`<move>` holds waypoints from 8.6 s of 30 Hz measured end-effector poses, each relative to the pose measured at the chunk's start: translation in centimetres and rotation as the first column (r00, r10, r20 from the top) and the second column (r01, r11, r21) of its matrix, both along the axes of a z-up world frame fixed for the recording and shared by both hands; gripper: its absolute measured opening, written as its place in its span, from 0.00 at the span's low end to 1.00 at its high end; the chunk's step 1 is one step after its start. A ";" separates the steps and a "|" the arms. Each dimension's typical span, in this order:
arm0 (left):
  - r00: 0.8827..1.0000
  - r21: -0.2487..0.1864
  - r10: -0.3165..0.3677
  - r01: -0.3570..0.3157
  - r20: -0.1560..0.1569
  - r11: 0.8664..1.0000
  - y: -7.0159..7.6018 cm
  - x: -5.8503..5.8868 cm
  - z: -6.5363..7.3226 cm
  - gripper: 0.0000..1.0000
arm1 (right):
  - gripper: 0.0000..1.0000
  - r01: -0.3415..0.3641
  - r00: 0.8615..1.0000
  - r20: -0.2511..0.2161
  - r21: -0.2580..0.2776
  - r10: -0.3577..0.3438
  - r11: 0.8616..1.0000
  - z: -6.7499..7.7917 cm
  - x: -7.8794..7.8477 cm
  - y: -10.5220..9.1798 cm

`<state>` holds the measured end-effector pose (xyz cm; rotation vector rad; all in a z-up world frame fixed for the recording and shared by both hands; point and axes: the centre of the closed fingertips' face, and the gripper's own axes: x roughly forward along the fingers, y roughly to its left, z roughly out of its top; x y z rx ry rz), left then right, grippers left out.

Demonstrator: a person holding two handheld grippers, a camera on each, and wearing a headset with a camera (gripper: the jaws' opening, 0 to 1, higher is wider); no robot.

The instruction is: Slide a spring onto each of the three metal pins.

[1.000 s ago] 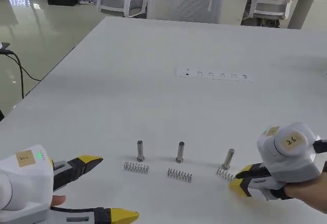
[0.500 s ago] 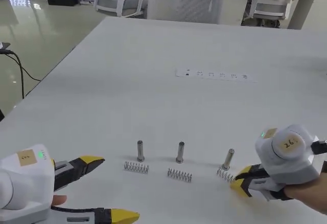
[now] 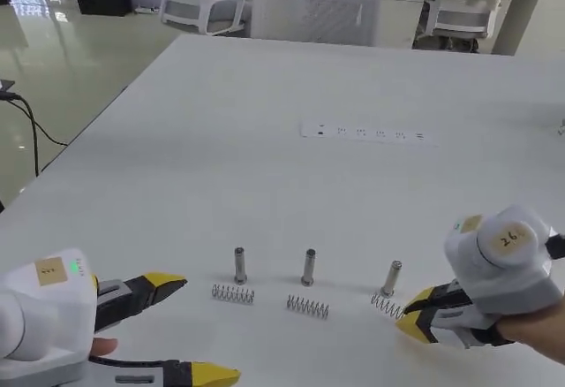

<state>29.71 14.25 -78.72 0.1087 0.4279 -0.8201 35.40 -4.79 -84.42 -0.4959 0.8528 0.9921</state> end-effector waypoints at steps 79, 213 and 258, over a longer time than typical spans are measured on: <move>0.905 0.105 -0.420 0.412 0.070 0.905 -7.6 -1.1 0.0 0.14 | 0.08 -0.523 0.852 -0.044 -0.041 0.521 0.851 4.8 -7.3 10.5; 0.994 -0.028 -0.105 0.105 -0.001 0.994 -1.3 0.0 -0.5 0.61 | 0.09 -0.379 0.926 0.004 0.015 0.379 0.925 8.1 -4.2 7.4; 0.999 0.006 -0.046 0.046 0.016 0.999 -0.2 -0.4 -1.1 0.79 | 0.09 -0.327 0.944 -0.051 -0.281 0.326 0.902 6.2 3.7 0.9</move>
